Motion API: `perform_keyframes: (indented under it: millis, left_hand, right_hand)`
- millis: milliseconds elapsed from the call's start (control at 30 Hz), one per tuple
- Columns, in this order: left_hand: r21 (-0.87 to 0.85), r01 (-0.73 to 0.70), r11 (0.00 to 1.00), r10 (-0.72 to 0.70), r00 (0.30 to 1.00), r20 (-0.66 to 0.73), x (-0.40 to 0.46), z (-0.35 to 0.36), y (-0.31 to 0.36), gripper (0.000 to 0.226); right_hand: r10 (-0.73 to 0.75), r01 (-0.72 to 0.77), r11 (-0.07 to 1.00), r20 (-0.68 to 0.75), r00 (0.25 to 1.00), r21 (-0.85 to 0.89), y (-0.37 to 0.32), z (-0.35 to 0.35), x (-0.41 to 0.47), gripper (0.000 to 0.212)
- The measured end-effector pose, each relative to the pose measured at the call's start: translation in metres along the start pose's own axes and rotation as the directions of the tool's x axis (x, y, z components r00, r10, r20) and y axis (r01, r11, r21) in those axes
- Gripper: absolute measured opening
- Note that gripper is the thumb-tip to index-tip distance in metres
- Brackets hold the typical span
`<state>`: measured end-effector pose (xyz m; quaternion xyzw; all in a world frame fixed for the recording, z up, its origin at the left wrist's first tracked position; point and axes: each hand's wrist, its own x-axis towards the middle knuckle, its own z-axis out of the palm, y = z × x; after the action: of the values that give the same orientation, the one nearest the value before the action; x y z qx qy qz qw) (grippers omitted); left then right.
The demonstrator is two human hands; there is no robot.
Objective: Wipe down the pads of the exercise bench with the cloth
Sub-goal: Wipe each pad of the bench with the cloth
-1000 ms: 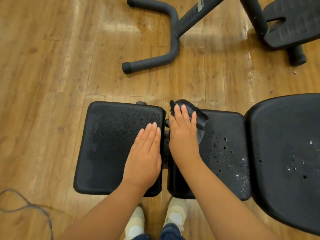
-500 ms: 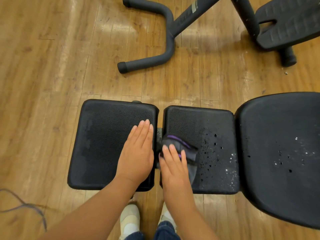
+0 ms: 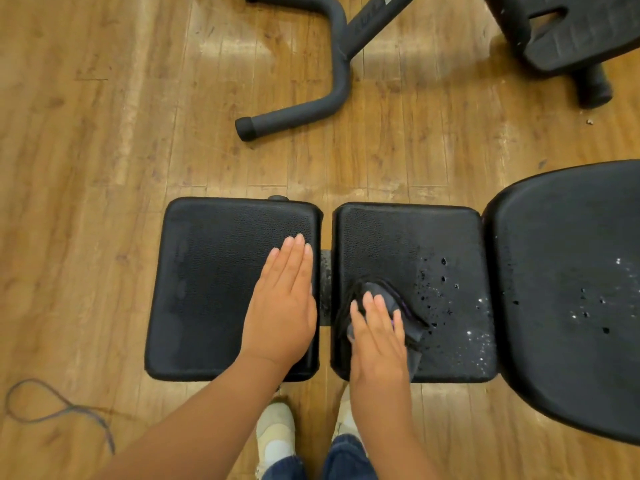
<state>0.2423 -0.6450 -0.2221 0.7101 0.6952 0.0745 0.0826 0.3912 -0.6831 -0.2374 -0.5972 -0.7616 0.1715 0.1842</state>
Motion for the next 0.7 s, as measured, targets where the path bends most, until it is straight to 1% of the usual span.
perform_keyframes:
  millis: [267,433,600,700]
  left_hand:
    - [-0.003,0.004,1.0,-0.004,1.0,-0.009,0.001,0.0,0.001,0.052]
    - [-0.003,0.004,1.0,-0.004,1.0,0.006,0.001,-0.001,0.0,0.052]
    - [0.003,0.011,1.0,-0.011,1.0,0.016,0.002,-0.002,0.001,0.052]
    - [0.01,0.015,1.0,-0.015,1.0,0.022,0.001,-0.002,0.001,0.052]
  right_hand:
    - [0.05,-0.051,0.999,-0.072,0.996,-0.01,0.013,0.004,0.087,0.039]
    - [0.039,-0.041,0.999,-0.08,0.996,-0.022,0.02,0.006,0.139,0.037]
    - [0.007,-0.007,1.0,-0.052,0.999,0.007,0.022,0.002,0.144,0.034]
    - [0.006,-0.007,1.0,-0.036,0.999,-0.024,0.022,0.001,0.131,0.04]
